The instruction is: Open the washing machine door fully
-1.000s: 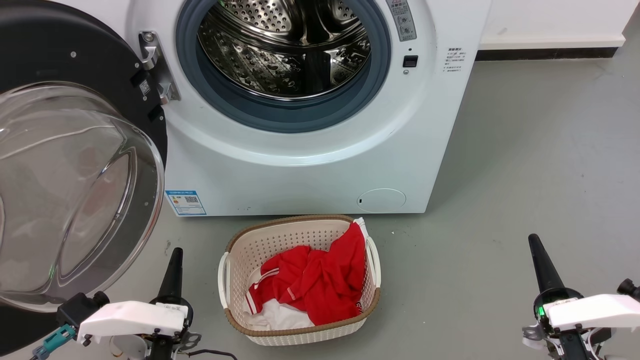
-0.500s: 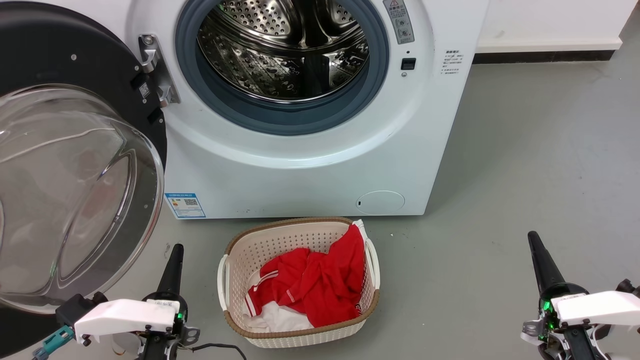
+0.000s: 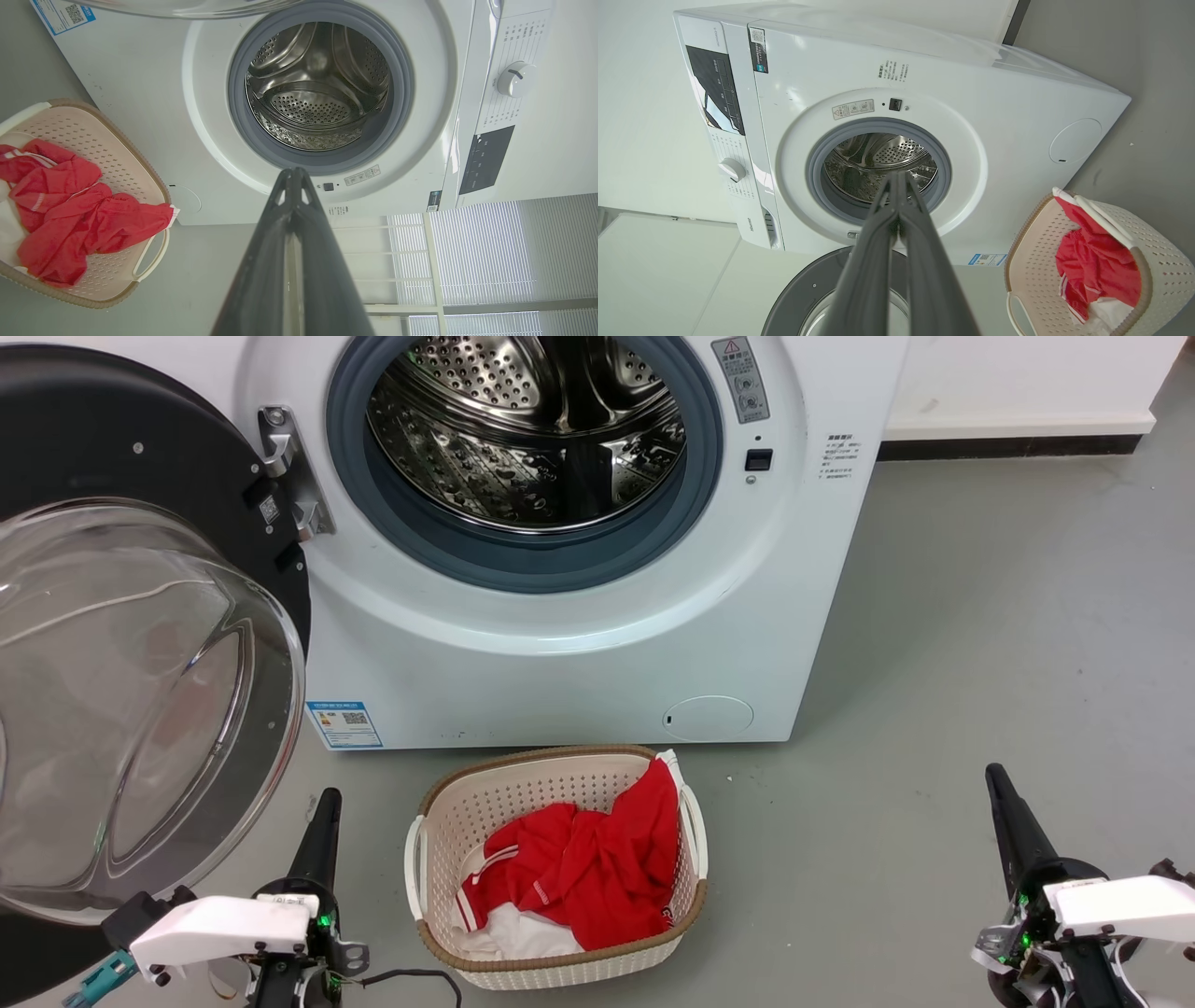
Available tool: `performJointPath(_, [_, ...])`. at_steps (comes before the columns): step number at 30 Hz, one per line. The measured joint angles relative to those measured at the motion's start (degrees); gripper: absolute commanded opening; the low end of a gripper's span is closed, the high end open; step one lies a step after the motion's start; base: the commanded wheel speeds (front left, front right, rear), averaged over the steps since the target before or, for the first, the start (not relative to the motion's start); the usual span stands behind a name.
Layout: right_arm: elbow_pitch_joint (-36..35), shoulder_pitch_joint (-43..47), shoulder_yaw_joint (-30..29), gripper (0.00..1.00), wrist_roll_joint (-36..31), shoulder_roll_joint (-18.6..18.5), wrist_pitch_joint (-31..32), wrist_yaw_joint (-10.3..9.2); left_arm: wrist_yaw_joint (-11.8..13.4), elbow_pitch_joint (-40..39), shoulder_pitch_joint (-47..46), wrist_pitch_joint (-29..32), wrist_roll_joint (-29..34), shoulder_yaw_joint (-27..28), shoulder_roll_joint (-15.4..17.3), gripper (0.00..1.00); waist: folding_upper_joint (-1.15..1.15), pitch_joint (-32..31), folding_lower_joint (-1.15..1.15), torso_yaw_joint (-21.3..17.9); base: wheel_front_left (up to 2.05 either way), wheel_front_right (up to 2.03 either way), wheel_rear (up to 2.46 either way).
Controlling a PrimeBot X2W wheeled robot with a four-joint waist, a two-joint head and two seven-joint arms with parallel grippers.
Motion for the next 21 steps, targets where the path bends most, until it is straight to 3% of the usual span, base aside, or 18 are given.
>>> performJointPath(21, [1.5,-1.2,-0.8,0.00,9.3,0.1,2.0,0.00,-0.9,0.4,-0.8,2.4,-9.4,1.1,-0.3,0.00,0.00,-0.7,0.00,-0.3,0.00,0.00,0.00])
